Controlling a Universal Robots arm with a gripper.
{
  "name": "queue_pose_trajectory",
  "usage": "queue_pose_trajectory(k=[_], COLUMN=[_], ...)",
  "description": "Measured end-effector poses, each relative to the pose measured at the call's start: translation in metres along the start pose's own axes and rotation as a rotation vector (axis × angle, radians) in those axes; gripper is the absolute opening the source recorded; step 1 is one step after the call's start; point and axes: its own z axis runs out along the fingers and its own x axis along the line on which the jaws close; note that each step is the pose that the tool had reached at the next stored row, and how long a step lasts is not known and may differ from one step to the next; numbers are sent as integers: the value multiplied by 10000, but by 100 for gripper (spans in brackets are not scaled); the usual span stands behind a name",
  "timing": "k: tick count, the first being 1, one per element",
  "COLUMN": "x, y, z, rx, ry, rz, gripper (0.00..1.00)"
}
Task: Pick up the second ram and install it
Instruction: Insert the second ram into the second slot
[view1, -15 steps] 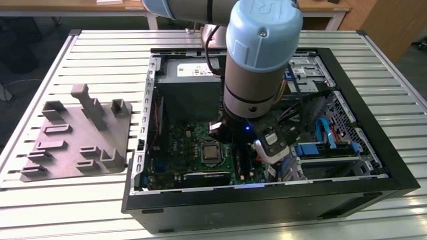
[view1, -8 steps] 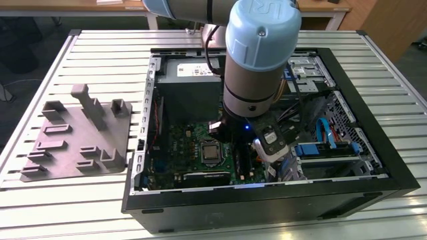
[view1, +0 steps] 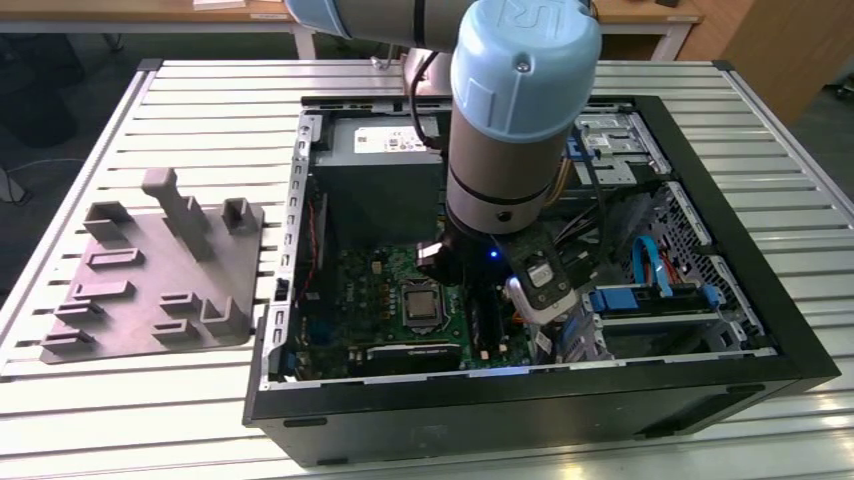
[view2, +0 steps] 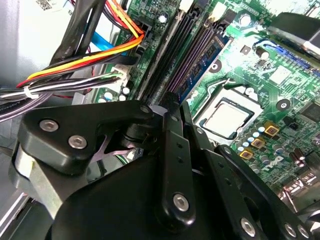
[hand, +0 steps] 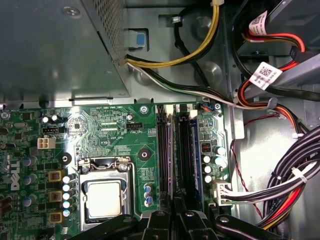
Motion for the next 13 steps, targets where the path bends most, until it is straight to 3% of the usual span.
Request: queue_pose_trajectory(k=[13], x=[1], y=[8], z=[12], rx=[40], ry=[-4], rz=[-2], gripper=[14])
